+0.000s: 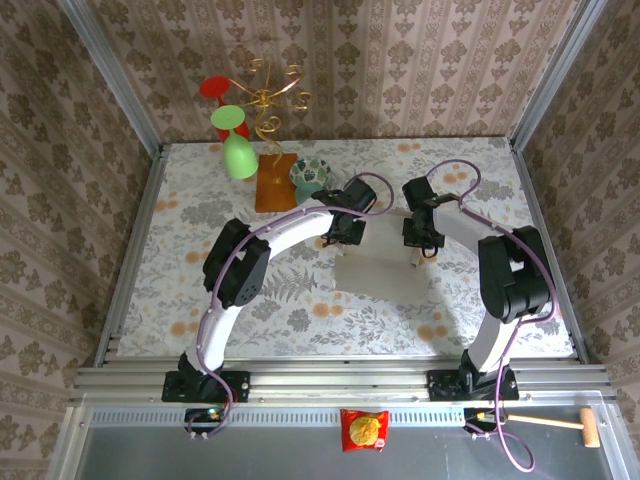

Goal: Fold the paper box

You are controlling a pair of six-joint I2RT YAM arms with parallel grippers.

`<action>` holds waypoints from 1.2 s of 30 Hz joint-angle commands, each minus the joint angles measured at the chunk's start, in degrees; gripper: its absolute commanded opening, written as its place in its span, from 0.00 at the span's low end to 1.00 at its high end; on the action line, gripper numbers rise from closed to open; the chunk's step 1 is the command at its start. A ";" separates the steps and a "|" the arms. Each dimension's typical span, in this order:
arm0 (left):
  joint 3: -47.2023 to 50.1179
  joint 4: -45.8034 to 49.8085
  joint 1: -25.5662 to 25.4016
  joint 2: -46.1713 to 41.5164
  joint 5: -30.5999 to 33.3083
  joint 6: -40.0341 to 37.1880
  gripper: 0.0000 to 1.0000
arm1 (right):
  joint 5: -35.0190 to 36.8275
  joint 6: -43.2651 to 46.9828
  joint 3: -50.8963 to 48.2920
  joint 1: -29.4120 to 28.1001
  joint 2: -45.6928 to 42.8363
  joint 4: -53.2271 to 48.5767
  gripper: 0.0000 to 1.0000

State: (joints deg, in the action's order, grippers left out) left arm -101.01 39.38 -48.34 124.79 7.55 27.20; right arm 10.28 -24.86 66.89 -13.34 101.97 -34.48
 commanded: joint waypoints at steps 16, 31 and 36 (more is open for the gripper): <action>-0.01 1.96 -0.02 -0.25 1.79 -1.00 0.00 | 16.33 -2.61 2.51 -3.37 5.41 -8.95 0.00; 0.55 1.23 -0.09 -0.71 1.68 -0.75 0.00 | 3.53 -3.74 1.27 -2.99 4.60 -3.48 0.00; 0.65 1.21 -0.01 -0.69 1.46 -0.72 0.00 | -0.15 -3.16 -0.41 -1.82 -0.38 -0.42 0.13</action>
State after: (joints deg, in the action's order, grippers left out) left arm -100.92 39.22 -48.45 124.79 7.57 27.22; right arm 15.03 -28.47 68.10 -15.31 103.33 -36.53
